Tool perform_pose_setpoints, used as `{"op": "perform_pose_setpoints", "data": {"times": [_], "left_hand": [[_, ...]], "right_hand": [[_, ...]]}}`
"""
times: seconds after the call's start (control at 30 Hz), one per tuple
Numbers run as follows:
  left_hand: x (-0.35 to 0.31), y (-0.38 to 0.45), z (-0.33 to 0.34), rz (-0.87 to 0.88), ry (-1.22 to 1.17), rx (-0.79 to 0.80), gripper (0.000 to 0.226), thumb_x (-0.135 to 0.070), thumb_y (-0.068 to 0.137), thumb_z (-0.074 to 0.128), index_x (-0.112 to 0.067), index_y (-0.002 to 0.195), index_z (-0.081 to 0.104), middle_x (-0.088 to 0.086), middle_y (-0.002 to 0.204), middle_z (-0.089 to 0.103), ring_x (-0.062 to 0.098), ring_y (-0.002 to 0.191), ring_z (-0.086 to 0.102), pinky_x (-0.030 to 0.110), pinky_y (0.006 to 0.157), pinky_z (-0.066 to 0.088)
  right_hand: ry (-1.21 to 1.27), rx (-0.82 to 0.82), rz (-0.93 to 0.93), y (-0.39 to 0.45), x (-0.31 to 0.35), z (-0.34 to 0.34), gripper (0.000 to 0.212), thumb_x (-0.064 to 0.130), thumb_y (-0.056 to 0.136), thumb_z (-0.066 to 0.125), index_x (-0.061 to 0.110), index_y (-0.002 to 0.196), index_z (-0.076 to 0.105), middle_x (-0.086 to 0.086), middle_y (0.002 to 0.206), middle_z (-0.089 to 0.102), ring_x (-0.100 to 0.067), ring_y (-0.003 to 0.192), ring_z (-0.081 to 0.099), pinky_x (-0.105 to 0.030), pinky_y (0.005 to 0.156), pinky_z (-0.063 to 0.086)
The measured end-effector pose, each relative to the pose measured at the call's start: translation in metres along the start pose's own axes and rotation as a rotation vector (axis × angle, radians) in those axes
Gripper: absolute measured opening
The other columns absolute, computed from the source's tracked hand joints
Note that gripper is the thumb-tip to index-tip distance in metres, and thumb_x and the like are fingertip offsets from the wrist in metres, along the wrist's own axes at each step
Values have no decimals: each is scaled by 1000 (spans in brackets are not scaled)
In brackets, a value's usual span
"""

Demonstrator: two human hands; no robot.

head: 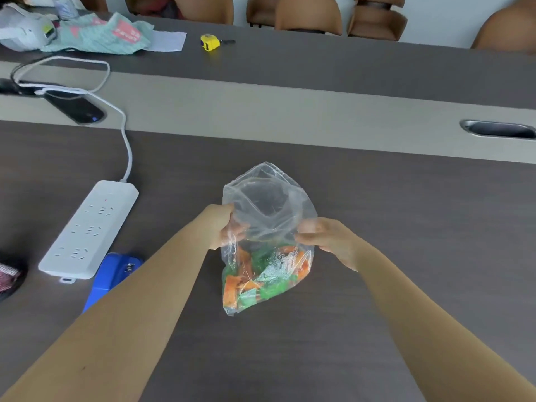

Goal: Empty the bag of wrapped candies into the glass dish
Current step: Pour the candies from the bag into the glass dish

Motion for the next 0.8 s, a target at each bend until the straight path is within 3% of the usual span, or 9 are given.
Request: {"op": "perform_pose_setpoints", "data": {"times": [0.1,0.2,0.37,0.47,0.57,0.7,0.8], "left_hand": [[6,3,-8,76,-88,6,30,-32,88,51,-5,100,56,9,82,53,27,88,60,40,82,54],[17,0,-18,172,-117,40,46,-41,84,53,-5,114,56,10,99,60,27,99,59,41,92,50],[54,-24,-32,274,165,148,29,-30,84,57,-15,108,56,2,111,58,18,107,52,35,100,39],[73,-29,-32,294,417,186,16,-27,75,68,-23,90,64,-6,98,64,11,98,57,29,96,40],[79,-29,-26,341,450,79,7,-24,74,70,-23,79,65,-9,85,65,9,86,59,16,75,41],[81,-22,-24,324,424,-38,22,-28,73,71,-11,69,57,2,75,56,18,78,52,23,64,34],[82,-18,-22,305,449,-76,29,-27,75,68,-12,66,46,8,74,45,20,73,43,26,62,30]], "right_hand": [[-50,-34,30,0,-10,11,49,26,76,67,10,120,54,0,119,58,-17,115,51,-26,92,33],[-68,-177,36,6,-12,18,34,23,80,62,-2,103,62,-16,116,64,-32,113,56,-39,92,43],[-118,-270,48,15,-12,25,32,23,82,57,-2,102,61,-20,112,65,-34,105,59,-43,89,48],[-109,-276,38,15,-18,28,36,32,82,57,7,108,58,-11,115,64,-28,103,59,-41,88,47],[-40,-155,16,8,-23,27,43,32,80,61,10,117,56,-3,114,62,-19,105,56,-31,92,40],[-63,29,-17,1,-32,24,36,12,73,68,16,109,64,-6,112,68,-17,104,59,-35,102,40],[-39,-36,-29,4,-36,25,35,4,70,69,23,99,65,-6,110,68,-22,105,61,-34,98,45]]}}
Point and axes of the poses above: each hand's wrist, its own y-axis towards the middle knuckle, its own z-axis out of the palm, x = y × z, the point moved 1 cm from there along y, towards the middle knuckle
